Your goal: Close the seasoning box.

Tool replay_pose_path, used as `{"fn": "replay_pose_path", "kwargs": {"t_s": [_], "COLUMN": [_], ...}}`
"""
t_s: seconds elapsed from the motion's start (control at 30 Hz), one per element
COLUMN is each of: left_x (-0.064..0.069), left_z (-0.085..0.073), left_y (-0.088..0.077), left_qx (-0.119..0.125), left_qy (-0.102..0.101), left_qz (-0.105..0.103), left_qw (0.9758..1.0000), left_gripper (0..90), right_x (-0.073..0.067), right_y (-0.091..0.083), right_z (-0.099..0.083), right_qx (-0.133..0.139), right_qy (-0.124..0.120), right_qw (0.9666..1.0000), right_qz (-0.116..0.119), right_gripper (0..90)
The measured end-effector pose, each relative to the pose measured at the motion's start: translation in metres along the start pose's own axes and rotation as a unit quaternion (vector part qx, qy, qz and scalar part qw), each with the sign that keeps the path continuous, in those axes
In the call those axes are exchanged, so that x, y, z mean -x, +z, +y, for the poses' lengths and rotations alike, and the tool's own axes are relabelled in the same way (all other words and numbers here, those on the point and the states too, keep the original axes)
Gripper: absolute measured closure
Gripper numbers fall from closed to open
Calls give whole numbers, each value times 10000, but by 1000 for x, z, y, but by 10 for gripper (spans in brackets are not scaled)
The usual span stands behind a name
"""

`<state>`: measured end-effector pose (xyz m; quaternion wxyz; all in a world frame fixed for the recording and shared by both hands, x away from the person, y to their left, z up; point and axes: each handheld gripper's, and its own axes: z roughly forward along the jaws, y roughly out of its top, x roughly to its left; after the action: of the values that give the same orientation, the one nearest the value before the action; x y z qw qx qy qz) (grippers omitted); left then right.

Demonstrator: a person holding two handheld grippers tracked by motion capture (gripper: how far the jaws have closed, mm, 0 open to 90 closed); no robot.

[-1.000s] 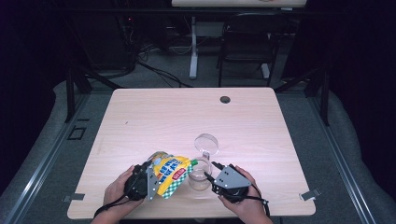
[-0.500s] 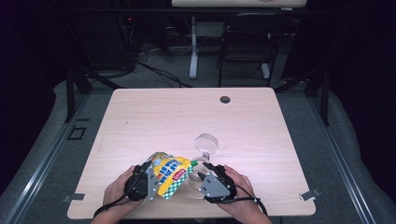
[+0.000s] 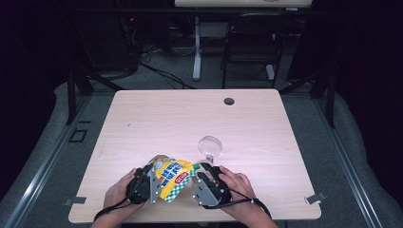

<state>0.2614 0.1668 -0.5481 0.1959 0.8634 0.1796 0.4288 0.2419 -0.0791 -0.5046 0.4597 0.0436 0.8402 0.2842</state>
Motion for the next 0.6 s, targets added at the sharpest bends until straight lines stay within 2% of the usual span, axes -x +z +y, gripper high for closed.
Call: {"fn": "replay_pose_path", "kwargs": {"t_s": [0.03, 0.1, 0.23, 0.33, 0.37, 0.43, 0.47, 0.5, 0.6], "left_x": [0, 0, 1, 1, 1, 1, 2, 2, 2], "left_z": [0, 0, 0, 1, 2, 2, 2, 3, 3], "left_y": [0, 0, 1, 1, 0, 1, 2, 2, 1], "left_qx": [0, -62, -37, -33, -99, -110, -61, -78, -92], "left_qy": [15, 83, 46, 81, 171, 196, 147, 228, 223], "left_qz": [8, 20, 11, -17, -20, -23, -8, -12, -26], "left_qw": [10000, 9999, 10000, 10000, 9998, 9997, 9999, 9997, 9997], "left_gripper": [598, 598, 598, 598, 598, 598, 598, 598, 598], "right_x": [-1, -2, -5, -6, -6, -7, -7, -7, -9], "right_y": [1, 1, 2, 3, 3, 3, 3, 4, 4], "right_z": [1, 3, 4, 5, 5, 5, 5, 5, 6], "right_qx": [51, -26, -37, -63, -51, -80, -80, -63, -89], "right_qy": [-29, -291, -471, -605, -615, -720, -720, -745, -899], "right_qw": [10000, 9995, 9988, 9981, 9980, 9972, 9972, 9970, 9957], "right_qz": [-26, -79, -114, -135, -145, -185, -185, -183, -200], "right_gripper": [624, 625, 625, 625, 626, 632, 632, 634, 640]}}
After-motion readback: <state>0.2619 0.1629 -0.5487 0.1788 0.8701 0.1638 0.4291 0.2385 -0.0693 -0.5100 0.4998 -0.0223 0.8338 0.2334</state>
